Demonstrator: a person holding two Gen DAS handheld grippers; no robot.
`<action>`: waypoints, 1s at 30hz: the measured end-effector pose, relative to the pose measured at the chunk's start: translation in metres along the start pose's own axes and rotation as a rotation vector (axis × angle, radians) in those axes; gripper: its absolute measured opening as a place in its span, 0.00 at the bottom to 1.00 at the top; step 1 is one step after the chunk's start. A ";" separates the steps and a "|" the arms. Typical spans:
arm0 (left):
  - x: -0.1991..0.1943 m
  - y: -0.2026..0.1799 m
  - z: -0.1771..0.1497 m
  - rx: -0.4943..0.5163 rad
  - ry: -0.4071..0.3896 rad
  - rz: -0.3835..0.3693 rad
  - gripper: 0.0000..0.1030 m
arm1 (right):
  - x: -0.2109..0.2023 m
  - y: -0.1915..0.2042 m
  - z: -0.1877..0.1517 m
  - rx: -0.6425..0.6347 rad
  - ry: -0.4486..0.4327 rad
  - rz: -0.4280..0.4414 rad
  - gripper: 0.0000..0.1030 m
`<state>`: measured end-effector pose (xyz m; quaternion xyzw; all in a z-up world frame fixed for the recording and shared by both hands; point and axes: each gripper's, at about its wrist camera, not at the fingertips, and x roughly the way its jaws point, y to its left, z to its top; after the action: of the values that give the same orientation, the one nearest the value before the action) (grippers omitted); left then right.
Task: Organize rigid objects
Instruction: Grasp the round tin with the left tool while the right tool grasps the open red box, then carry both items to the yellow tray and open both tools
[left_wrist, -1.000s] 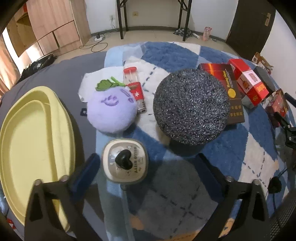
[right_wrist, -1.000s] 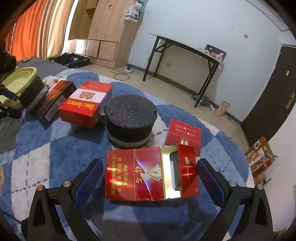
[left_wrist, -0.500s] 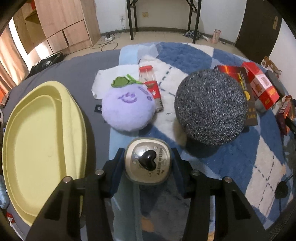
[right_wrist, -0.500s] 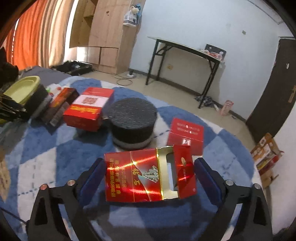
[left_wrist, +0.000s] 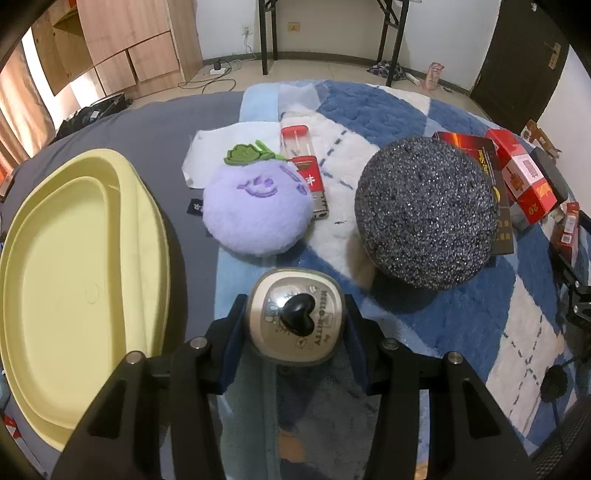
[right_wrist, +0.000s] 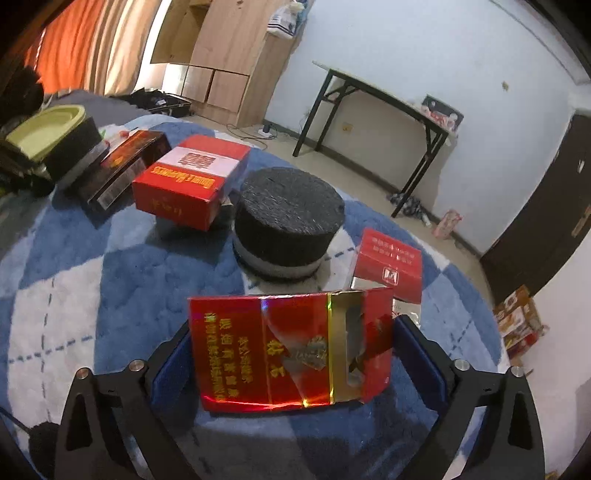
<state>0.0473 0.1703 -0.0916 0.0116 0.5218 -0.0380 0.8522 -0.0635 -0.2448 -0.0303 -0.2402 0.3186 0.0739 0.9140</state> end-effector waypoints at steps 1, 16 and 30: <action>-0.001 0.000 0.000 0.000 -0.002 -0.001 0.48 | -0.001 0.004 0.001 -0.025 -0.007 -0.022 0.88; -0.038 0.019 0.012 -0.020 -0.086 -0.014 0.48 | -0.026 -0.005 0.005 0.024 -0.070 0.031 0.88; -0.113 0.193 0.026 -0.268 -0.206 0.125 0.48 | -0.129 0.112 0.226 -0.171 -0.278 0.565 0.88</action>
<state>0.0336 0.3670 0.0167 -0.0739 0.4301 0.0839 0.8958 -0.0737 -0.0349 0.1593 -0.2059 0.2375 0.3835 0.8684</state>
